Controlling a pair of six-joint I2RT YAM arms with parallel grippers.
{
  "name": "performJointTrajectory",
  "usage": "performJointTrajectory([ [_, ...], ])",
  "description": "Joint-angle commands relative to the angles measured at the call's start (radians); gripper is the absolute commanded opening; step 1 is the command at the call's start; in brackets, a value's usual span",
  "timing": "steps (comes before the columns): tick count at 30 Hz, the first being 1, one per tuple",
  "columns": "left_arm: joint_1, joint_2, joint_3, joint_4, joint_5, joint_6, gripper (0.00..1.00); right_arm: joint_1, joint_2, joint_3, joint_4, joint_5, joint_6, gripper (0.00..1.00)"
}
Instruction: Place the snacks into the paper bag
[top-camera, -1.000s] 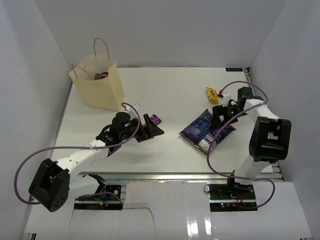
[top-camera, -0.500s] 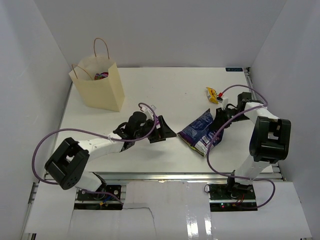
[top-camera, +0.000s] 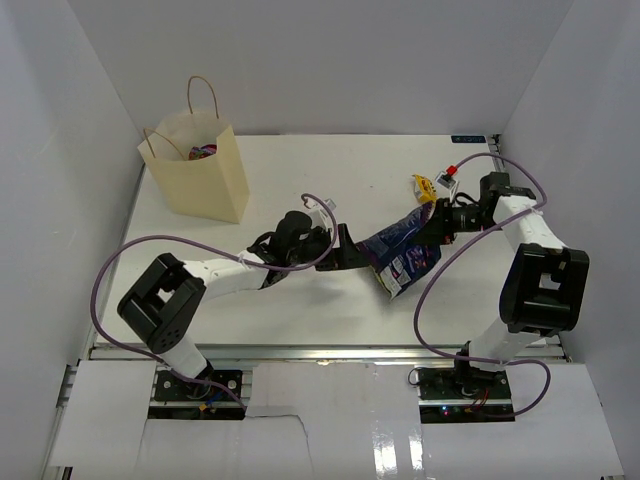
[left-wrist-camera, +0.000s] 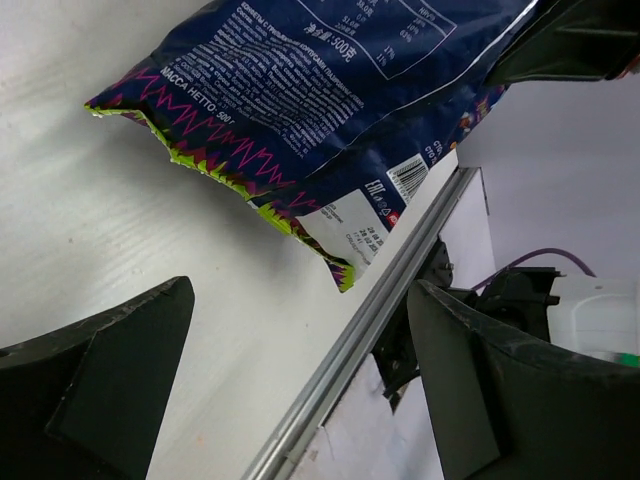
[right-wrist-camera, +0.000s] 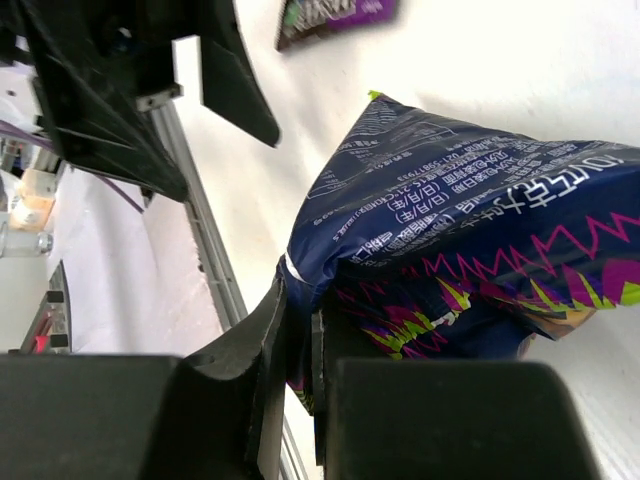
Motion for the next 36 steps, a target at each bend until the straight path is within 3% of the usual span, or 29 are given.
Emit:
performJointTrajectory([
  [1, -0.003, -0.052, 0.044, 0.034, 0.003, 0.142, 0.98, 0.0, -0.059, 0.126, -0.114, -0.251, -0.034, 0.08],
  [5, -0.003, -0.081, 0.009, 0.054, -0.016, 0.124, 0.98, 0.001, -0.067, 0.189, -0.128, -0.308, -0.011, 0.08],
  [10, -0.005, -0.107, -0.054, 0.206, -0.059, 0.0, 0.98, 0.001, -0.067, 0.261, -0.125, -0.345, 0.03, 0.08],
  [19, -0.003, -0.072, 0.001, 0.33, -0.091, -0.079, 0.98, 0.021, -0.062, 0.364, -0.123, -0.408, 0.107, 0.08],
  [26, -0.002, 0.055, 0.082, 0.477, -0.007, -0.187, 0.98, 0.044, -0.084, 0.384, -0.122, -0.439, 0.136, 0.08],
  [36, -0.002, 0.135, 0.157, 0.499, -0.002, -0.238, 0.98, 0.054, -0.104, 0.378, -0.122, -0.48, 0.142, 0.08],
])
